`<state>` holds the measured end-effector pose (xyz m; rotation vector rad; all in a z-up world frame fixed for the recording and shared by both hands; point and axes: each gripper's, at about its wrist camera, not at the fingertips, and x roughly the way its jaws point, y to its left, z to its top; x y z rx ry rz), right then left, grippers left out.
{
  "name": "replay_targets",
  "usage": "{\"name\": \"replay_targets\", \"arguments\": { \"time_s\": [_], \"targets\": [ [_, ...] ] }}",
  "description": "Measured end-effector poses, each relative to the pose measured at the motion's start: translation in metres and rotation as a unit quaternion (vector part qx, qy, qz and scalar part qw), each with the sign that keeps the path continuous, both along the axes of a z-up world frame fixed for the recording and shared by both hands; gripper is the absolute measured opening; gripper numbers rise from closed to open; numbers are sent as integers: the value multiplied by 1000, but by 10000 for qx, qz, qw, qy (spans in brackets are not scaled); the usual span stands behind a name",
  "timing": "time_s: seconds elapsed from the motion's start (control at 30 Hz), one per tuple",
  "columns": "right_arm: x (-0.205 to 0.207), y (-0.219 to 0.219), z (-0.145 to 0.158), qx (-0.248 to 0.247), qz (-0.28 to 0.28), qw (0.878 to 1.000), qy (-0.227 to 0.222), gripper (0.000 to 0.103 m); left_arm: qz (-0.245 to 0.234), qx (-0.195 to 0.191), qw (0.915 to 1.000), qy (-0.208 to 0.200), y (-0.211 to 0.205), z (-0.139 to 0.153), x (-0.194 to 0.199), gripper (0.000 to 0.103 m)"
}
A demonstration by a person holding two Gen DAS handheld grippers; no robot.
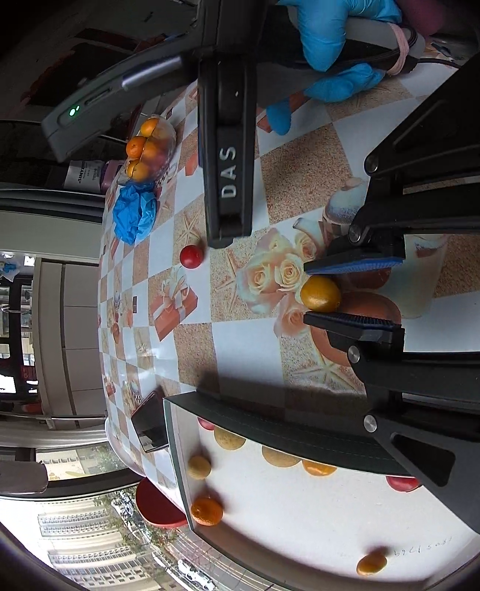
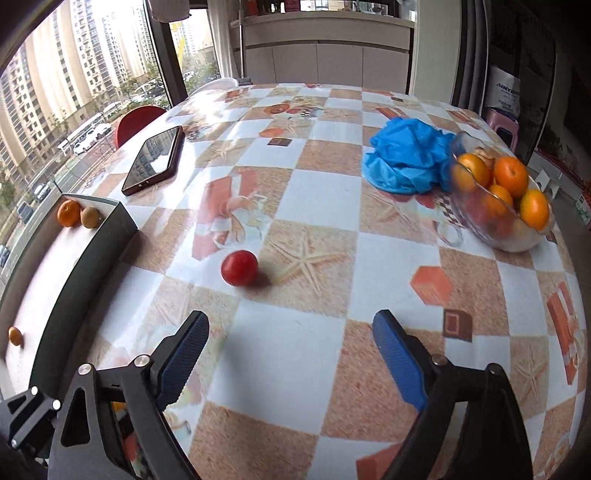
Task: Organize fruits
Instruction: 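Grasp the red tomato with the right tool while the left tool holds the tangerine, then carry the tangerine and tomato over the white tray with both tools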
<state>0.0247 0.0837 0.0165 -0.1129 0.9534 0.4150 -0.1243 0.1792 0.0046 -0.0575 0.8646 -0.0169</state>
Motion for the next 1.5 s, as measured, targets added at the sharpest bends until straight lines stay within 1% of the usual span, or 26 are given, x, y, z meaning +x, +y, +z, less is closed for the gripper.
{"name": "replay_targets", "arguments": {
  "time_s": [0.1,0.13,0.17,0.2,0.23,0.27,0.37,0.43,0.53,0.63,0.83,1.03,1.13,1.23,1.27,1.33,1.5],
  "targets": [
    [10,17,-1,-51,67,9999,-101,73,20,-49,10000,-6,2,0,0,22],
    [12,21,-1,-68,65,9999,-140,71,29,-81,10000,-6,2,0,0,22],
    [13,23,-1,-77,69,9998,-176,63,38,-117,9999,-6,4,0,0,22],
    [14,26,-1,-106,82,9997,-218,49,43,-149,9999,-6,5,0,0,22],
    [13,28,0,-152,108,9995,-260,40,53,-178,9998,-5,5,0,0,22],
    [13,29,1,-146,160,9994,-277,21,59,-196,9998,-13,6,0,0,22],
    [7,21,2,16,152,9996,-223,22,60,-185,9998,-24,6,-1,-1,22],
    [1,5,4,222,53,9996,-135,22,61,-206,9998,-38,6,-1,-1,22],
    [-15,-26,6,559,-149,9983,93,22,70,-347,9994,-34,10,-1,-1,22],
    [-35,-52,7,614,-333,9975,100,22,121,-491,9987,15,14,0,-1,22],
    [-72,-87,9,732,-550,9957,121,22,193,-467,9987,-10,13,8,-7,22],
    [-93,-98,9,868,-633,9940,207,22,191,-456,9988,-50,11,18,-18,22],
    [-99,-97,9,871,-631,9940,216,22,160,-522,9985,-46,12,20,-23,22],
    [-104,-95,8,834,-627,9942,242,22,169,-470,9987,128,12,7,-19,22],
    [-107,-95,7,829,-627,9943,247,22,142,-553,9983,130,12,4,-19,22],
    [-110,-96,5,825,-631,9942,276,22,145,-580,9981,115,12,1,-18,22],
    [-113,-100,2,885,-667,9934,312,22,27,-261,9996,105,4,0,-15,22]
  ]
}}
